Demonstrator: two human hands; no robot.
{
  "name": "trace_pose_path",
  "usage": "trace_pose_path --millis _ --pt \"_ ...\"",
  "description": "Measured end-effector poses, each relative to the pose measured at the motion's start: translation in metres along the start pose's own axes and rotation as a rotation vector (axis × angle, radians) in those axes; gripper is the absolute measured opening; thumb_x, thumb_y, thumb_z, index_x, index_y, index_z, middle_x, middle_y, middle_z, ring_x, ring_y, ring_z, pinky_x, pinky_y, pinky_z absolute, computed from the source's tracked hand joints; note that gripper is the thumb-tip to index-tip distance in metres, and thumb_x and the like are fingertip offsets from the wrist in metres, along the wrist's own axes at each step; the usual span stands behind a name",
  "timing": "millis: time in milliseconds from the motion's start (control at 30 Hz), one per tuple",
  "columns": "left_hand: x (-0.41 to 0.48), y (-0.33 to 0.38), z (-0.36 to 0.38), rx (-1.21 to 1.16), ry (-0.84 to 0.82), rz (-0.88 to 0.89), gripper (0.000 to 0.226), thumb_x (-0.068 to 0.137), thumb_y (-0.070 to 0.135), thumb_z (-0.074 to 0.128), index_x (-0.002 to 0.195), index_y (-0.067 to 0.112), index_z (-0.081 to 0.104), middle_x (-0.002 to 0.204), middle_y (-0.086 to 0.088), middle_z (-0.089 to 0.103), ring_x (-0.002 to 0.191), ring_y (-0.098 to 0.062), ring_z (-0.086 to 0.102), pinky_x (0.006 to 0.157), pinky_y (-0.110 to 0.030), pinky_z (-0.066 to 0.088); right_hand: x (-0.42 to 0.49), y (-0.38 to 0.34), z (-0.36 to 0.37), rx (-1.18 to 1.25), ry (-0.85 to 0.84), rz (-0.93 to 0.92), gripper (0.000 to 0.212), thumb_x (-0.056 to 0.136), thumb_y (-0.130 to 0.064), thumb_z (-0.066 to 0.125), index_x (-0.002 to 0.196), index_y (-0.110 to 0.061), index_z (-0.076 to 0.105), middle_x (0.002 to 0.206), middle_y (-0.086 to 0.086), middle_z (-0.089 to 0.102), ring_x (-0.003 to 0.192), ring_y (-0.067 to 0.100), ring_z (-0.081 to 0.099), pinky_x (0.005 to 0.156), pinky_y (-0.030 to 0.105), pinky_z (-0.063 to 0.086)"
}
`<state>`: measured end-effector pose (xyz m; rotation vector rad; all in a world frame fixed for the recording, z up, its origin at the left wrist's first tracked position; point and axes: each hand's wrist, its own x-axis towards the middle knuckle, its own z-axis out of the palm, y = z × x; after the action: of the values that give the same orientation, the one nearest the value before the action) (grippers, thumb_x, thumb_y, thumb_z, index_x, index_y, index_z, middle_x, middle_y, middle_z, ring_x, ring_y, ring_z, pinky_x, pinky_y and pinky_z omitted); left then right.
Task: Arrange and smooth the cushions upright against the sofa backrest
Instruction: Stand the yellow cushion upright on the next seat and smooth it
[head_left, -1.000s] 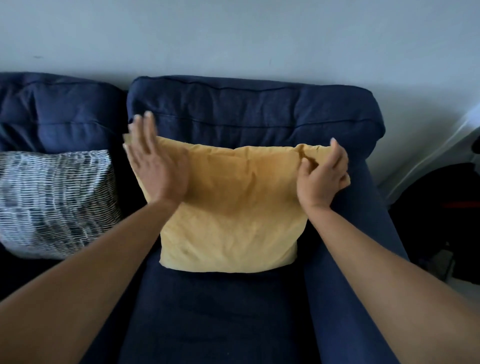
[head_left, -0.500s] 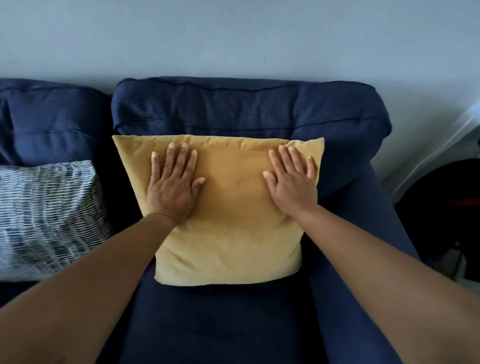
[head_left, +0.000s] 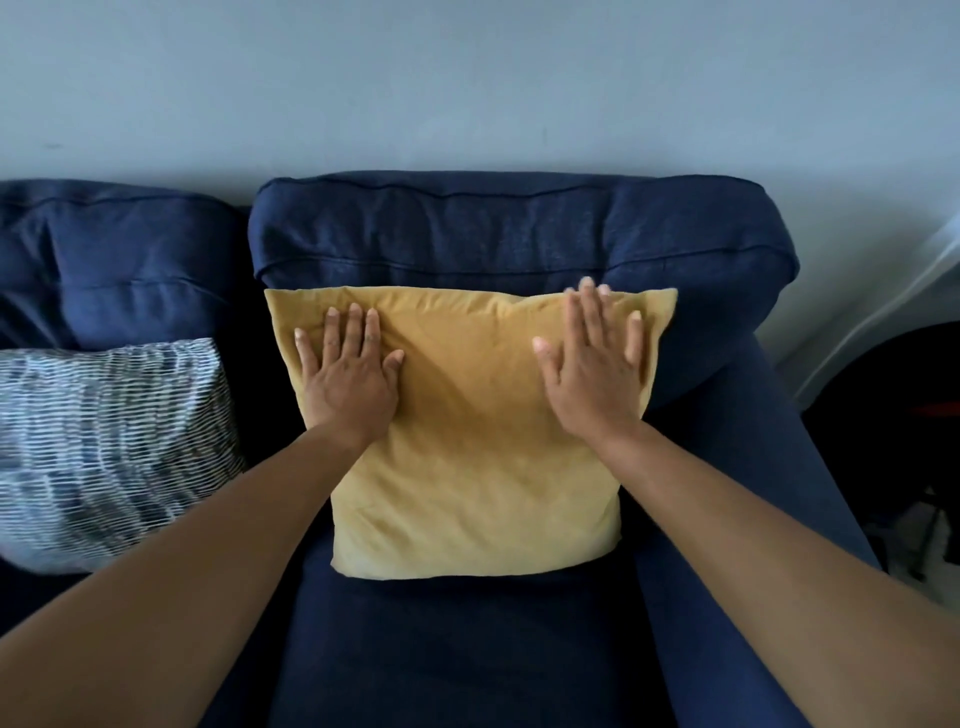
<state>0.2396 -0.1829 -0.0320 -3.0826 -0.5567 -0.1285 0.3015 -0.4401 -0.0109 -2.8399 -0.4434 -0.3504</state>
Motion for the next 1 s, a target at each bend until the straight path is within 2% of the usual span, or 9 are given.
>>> trace_pose_path --millis 167,367,500,600,633,700,833,933,1000 --pt "-0.006 0.011 -0.02 -0.1 0.141 0.035 0.062 0.103 0.049 0.029 0.159 0.021 0.024 0.163 -0.012 0.028 0.153 -0.031 0.011 0.122 -0.06 -0.002 -0.015 -0.05 0.001 0.012 -0.021 -0.354 0.06 0.101 -0.047 0.037 0.155 -0.022 0.028 0.166 0.007 0.012 0.153 0.023 0.007 0.12 0.052 0.001" --pt "0.011 -0.013 -0.042 -0.094 0.218 0.17 0.045 0.099 0.056 0.043 0.121 0.026 0.068 0.123 -0.004 0.065 0.133 -0.029 0.045 0.122 -0.059 -0.004 0.027 0.002 -0.019 -0.047 -0.064 -0.043 0.053 0.098 -0.055 0.039 0.14 -0.024 0.051 0.146 0.003 0.051 0.143 0.025 0.034 0.119 0.052 0.007" --pt "0.009 -0.018 -0.047 -0.168 0.324 0.242 0.034 0.103 0.043 0.045 0.097 0.021 0.071 0.096 -0.001 0.071 0.103 -0.027 0.062 0.121 -0.048 0.012 0.027 0.025 -0.026 -0.043 -0.068 -0.143 0.033 0.101 -0.043 0.044 0.103 -0.022 0.069 0.108 -0.001 0.068 0.109 0.023 0.056 0.11 0.044 0.018" --pt "0.008 -0.017 -0.057 -0.313 0.431 0.229 0.045 0.103 0.039 0.031 0.092 0.015 0.067 0.075 -0.007 0.072 0.069 -0.033 0.065 0.082 -0.042 0.044 0.025 0.026 -0.033 0.063 0.029 -0.206 0.03 0.104 -0.03 0.043 0.087 -0.017 0.063 0.078 -0.002 0.069 0.072 0.021 0.061 0.086 0.038 0.032" --pt "0.011 -0.018 -0.061 -0.358 0.461 0.2 0.043 0.103 0.039 0.032 0.091 0.013 0.065 0.068 -0.009 0.069 0.06 -0.034 0.062 0.066 -0.038 0.042 0.027 0.027 -0.034 0.078 0.049 -0.225 0.029 0.104 -0.028 0.043 0.086 -0.016 0.062 0.07 -0.004 0.067 0.062 0.019 0.059 0.081 0.037 0.034" --pt "0.019 -0.02 -0.066 -0.372 0.459 0.164 0.039 0.105 0.038 0.035 0.092 0.012 0.061 0.063 -0.01 0.067 0.052 -0.034 0.059 0.056 -0.035 0.036 0.032 0.026 -0.034 0.095 0.052 -0.227 0.029 0.104 -0.027 0.042 0.086 -0.014 0.061 0.062 -0.007 0.061 0.049 0.009 0.047 0.078 0.038 0.039" --pt "0.037 -0.017 -0.057 -0.275 0.37 0.106 0.039 0.106 0.041 0.038 0.093 0.013 0.06 0.067 -0.012 0.068 0.057 -0.035 0.06 0.058 -0.038 0.035 0.044 0.016 -0.023 0.0 -0.046 -0.161 0.038 0.105 -0.038 0.035 0.091 -0.018 0.063 0.081 -0.002 0.069 0.071 0.02 0.057 0.084 0.038 0.03" --pt "0.041 -0.017 -0.045 -0.238 0.355 0.082 0.039 0.105 0.045 0.037 0.094 0.018 0.062 0.082 -0.009 0.072 0.073 -0.031 0.063 0.087 -0.043 0.035 0.049 0.015 -0.016 -0.079 0.002 -0.092 0.036 0.101 -0.048 0.041 0.106 -0.026 0.068 0.106 0.0 0.066 0.102 0.022 0.054 0.094 0.041 0.023" --pt "0.037 -0.023 -0.042 -0.274 0.422 0.053 0.036 0.102 0.052 0.04 0.107 0.025 0.063 0.109 -0.006 0.07 0.104 -0.027 0.061 0.108 -0.045 0.024 0.044 0.022 -0.014 -0.019 0.085 -0.019 0.04 0.095 -0.056 0.048 0.121 -0.029 0.062 0.123 0.002 0.059 0.119 0.023 0.048 0.099 0.043 0.022"
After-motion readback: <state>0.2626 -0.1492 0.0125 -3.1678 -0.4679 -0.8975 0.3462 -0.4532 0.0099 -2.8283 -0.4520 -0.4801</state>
